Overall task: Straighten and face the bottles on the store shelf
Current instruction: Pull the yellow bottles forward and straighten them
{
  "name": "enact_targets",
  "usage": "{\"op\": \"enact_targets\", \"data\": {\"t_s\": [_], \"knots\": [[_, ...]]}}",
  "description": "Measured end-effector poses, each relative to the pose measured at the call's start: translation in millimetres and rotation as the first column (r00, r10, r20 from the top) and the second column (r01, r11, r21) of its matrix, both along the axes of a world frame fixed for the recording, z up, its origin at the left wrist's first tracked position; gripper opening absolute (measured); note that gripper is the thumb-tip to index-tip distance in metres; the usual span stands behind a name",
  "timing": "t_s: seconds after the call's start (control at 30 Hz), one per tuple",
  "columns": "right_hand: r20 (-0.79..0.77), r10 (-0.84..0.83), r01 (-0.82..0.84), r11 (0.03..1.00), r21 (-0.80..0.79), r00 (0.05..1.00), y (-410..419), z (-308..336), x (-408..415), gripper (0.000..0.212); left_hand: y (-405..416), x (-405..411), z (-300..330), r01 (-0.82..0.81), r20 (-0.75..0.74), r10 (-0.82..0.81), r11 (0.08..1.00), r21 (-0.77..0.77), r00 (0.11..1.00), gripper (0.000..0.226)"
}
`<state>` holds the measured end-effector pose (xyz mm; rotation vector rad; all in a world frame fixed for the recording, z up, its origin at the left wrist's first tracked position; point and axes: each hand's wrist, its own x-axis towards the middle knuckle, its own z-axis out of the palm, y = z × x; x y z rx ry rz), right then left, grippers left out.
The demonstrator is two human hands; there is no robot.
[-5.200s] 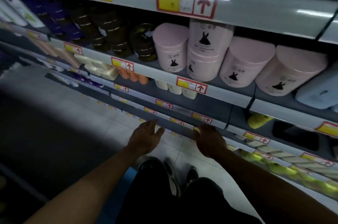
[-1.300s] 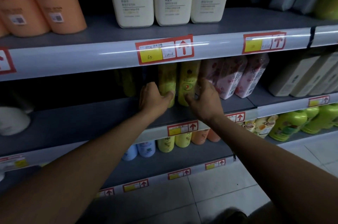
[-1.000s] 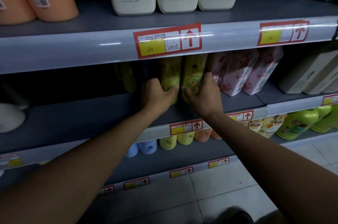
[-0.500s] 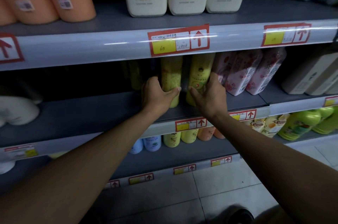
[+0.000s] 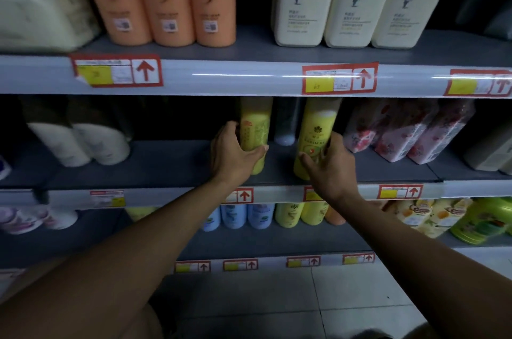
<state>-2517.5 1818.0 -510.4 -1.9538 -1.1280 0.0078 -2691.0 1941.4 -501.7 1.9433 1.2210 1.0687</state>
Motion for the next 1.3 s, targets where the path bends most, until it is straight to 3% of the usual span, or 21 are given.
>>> {"op": "enact_targets", "data": {"t_s": [0.53, 1.1, 1.3], "knots": [[0.001, 0.162, -0.162, 0.987, 0.003, 0.987, 59, 1, -96, 0.048, 41, -109, 11, -0.198, -0.048, 0.199, 0.98, 0.018, 0.979, 0.064], [-0.038, 0.148, -0.149, 0.987, -0.052, 0.988, 130, -5, -133, 0.043, 88, -114, 16, -0.35, -0.23, 0.329, 0.935, -0.056, 0.916, 0.065], [0.0, 0.142, -0.141, 0.984, -0.109, 0.99, 160, -9, -128, 0.045, 111, -107, 1, -0.305, -0.125, 0.29, 0.944, -0.123, 0.949, 0.051]]}}
